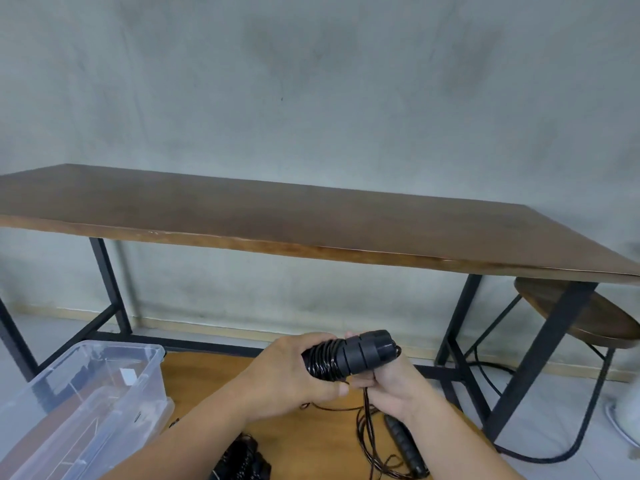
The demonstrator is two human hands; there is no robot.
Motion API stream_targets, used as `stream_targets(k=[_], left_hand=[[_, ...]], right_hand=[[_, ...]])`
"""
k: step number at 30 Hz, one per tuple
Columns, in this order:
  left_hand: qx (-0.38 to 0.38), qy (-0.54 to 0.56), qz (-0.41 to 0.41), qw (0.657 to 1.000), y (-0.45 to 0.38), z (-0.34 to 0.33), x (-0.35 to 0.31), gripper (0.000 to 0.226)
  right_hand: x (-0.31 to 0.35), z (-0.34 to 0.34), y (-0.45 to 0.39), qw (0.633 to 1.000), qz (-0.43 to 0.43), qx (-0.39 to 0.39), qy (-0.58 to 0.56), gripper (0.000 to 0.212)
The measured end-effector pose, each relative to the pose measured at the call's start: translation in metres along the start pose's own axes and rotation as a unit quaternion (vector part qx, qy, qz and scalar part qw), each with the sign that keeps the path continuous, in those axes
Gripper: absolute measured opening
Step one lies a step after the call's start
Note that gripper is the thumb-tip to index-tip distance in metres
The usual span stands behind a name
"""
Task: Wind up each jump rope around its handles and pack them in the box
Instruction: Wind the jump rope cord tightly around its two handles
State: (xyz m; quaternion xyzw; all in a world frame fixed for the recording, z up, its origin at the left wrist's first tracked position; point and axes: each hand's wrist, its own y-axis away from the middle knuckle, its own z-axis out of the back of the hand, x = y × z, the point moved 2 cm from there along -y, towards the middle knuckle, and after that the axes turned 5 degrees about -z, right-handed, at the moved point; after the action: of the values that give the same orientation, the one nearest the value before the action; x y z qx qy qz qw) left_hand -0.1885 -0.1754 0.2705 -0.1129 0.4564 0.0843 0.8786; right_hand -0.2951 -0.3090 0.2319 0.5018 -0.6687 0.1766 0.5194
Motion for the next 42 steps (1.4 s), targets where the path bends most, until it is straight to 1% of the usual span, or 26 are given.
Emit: stream_targets(k=[2, 4, 6, 9, 10, 13, 15, 17, 18, 19, 21, 23, 26, 27, 28, 29, 30, 31, 33, 35, 38, 40, 42], left_hand=[[-0.030, 0.007, -0.002, 1.000, -0.005, 0.003, 0.000, 0.033], [-0.066, -0.008, 0.010, 0.998, -0.010, 0.007, 0.001, 0.038], [-0.095, -0.051, 0.031, 0.994, -0.015, 0.012, 0.004, 0.053], [-0.090, -0.169, 0.058, 0.980, -0.020, 0.013, 0.004, 0.079], [-0.094, -0.203, 0.059, 0.973, -0.021, 0.013, 0.003, 0.080], [-0.111, -0.271, 0.044, 0.955, -0.025, 0.010, 0.003, 0.075], [-0.121, -0.303, 0.042, 0.944, -0.027, 0.007, 0.005, 0.071], [-0.136, -0.345, 0.049, 0.927, -0.031, 0.006, 0.008, 0.066], [-0.140, -0.366, 0.053, 0.919, -0.033, 0.008, 0.011, 0.064], [-0.141, -0.381, 0.058, 0.912, -0.034, 0.009, 0.014, 0.062], [-0.129, -0.402, 0.065, 0.904, -0.035, 0.011, 0.019, 0.057], [-0.110, -0.433, 0.059, 0.893, -0.036, 0.010, 0.021, 0.053], [-0.057, -0.482, 0.039, 0.873, -0.037, 0.009, 0.021, 0.054], [-0.036, -0.501, 0.027, 0.864, -0.037, 0.008, 0.020, 0.054], [-0.011, -0.517, 0.013, 0.856, -0.037, 0.008, 0.019, 0.054], [0.015, -0.518, 0.002, 0.855, -0.035, 0.007, 0.018, 0.054], [0.040, -0.503, -0.004, 0.864, -0.033, 0.005, 0.017, 0.055], [0.058, -0.474, -0.008, 0.879, -0.029, 0.004, 0.016, 0.055], [0.084, -0.405, -0.014, 0.910, -0.022, 0.003, 0.015, 0.051], [0.103, -0.339, -0.013, 0.935, -0.017, 0.005, 0.013, 0.048], [0.126, -0.267, 0.007, 0.955, -0.011, 0.006, 0.010, 0.050], [0.126, -0.208, 0.018, 0.970, -0.008, 0.006, 0.009, 0.050], [0.103, -0.144, 0.026, 0.984, -0.008, 0.010, 0.009, 0.053]], right_hand=[[-0.003, -0.003, -0.005, 0.999, 0.012, -0.025, -0.016, 0.022], [-0.004, -0.013, -0.002, 0.998, 0.020, -0.048, -0.026, 0.019], [-0.008, -0.020, -0.002, 0.998, 0.019, -0.067, 0.006, 0.015], [-0.008, -0.028, 0.001, 0.992, 0.018, -0.097, 0.078, 0.018], [-0.008, -0.030, 0.003, 0.989, 0.019, -0.105, 0.103, 0.020], [-0.004, -0.032, 0.006, 0.980, 0.019, -0.127, 0.150, 0.026], [-0.003, -0.032, 0.007, 0.977, 0.001, -0.127, 0.169, 0.025], [-0.004, -0.036, 0.009, 0.968, -0.014, -0.115, 0.222, 0.024], [-0.004, -0.039, 0.011, 0.954, -0.016, -0.112, 0.277, 0.025], [-0.003, -0.041, 0.013, 0.930, -0.014, -0.112, 0.349, 0.026], [0.005, -0.043, 0.017, 0.857, 0.009, -0.112, 0.503, 0.028], [0.019, -0.044, 0.019, 0.788, 0.022, -0.090, 0.609, 0.027], [0.040, -0.049, 0.024, 0.695, 0.017, -0.044, 0.718, 0.023], [0.048, -0.052, 0.027, 0.669, 0.019, -0.029, 0.742, 0.022], [0.055, -0.054, 0.028, 0.649, 0.024, -0.013, 0.760, 0.021], [0.063, -0.056, 0.029, 0.638, 0.027, -0.001, 0.769, 0.019], [0.070, -0.055, 0.029, 0.641, 0.025, 0.009, 0.767, 0.017], [0.075, -0.053, 0.028, 0.656, 0.019, 0.021, 0.754, 0.016], [0.081, -0.047, 0.024, 0.701, 0.016, 0.040, 0.712, 0.014], [0.081, -0.041, 0.020, 0.744, 0.021, 0.054, 0.665, 0.016], [0.078, -0.029, 0.013, 0.794, 0.026, 0.058, 0.605, 0.022], [0.075, -0.022, 0.008, 0.827, 0.023, 0.069, 0.558, 0.022], [0.071, -0.014, 0.003, 0.878, 0.016, 0.071, 0.473, 0.020]])
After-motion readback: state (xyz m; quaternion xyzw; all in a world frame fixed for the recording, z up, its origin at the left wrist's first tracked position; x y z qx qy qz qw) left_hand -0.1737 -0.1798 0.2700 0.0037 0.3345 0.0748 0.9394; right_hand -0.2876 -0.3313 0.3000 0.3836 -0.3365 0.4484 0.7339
